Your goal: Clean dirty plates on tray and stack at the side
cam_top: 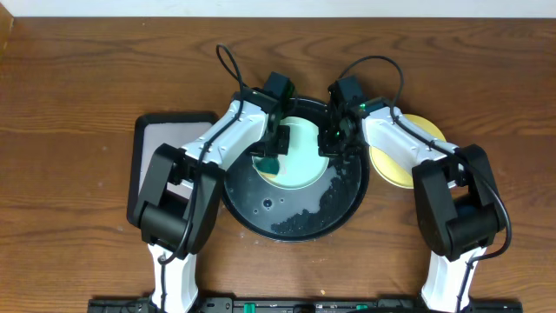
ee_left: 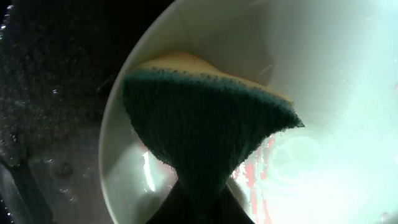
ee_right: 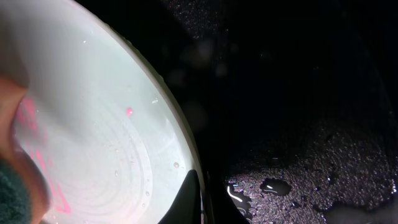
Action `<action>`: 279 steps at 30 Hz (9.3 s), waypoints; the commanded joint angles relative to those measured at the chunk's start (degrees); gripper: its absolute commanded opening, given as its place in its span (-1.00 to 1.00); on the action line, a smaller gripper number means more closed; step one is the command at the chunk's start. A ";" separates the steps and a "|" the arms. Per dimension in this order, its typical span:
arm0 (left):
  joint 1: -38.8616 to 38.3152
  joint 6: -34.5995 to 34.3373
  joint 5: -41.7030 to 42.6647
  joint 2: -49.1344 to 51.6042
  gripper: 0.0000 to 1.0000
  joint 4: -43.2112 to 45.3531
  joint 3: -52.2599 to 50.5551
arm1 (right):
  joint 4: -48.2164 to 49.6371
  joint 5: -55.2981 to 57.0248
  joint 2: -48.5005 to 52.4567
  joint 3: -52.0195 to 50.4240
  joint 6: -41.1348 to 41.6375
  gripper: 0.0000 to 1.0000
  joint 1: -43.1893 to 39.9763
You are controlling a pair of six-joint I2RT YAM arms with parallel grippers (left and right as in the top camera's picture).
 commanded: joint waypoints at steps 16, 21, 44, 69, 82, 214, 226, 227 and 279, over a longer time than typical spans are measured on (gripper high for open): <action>-4.72 9.51 16.33 2.43 -0.85 3.74 -0.39 | -0.13 0.83 1.53 -1.92 0.66 -0.98 0.66; -4.42 -3.43 -1.01 2.43 -0.85 7.67 -0.39 | -0.13 1.03 1.53 -1.92 0.66 -0.98 0.66; -4.35 11.26 7.91 2.43 -0.85 -4.24 -0.39 | 0.76 1.03 1.53 -1.92 0.66 -0.98 0.66; -4.33 2.27 -22.77 2.43 -0.85 10.97 -0.39 | 0.70 2.49 1.53 -1.92 0.68 -0.97 0.66; -4.39 -5.70 -12.46 2.43 -0.85 -6.93 -0.39 | 0.04 2.45 1.53 -1.92 0.66 -0.98 0.66; 9.92 2.23 -7.39 -13.97 -0.85 -27.43 22.01 | -18.45 24.04 -35.39 -1.99 -0.15 -0.98 13.29; 9.92 2.23 -7.37 -13.97 -0.85 -27.45 22.01 | -19.28 4.48 -37.33 -1.88 -3.41 -0.98 -16.11; 9.92 2.23 -7.37 -13.97 -0.85 -27.45 22.01 | -19.87 4.90 -37.33 -1.88 -3.69 -0.97 -18.34; 26.82 5.92 -6.91 -13.92 -0.85 -17.00 -0.92 | -16.57 11.28 -37.97 -5.99 -9.31 0.98 -24.09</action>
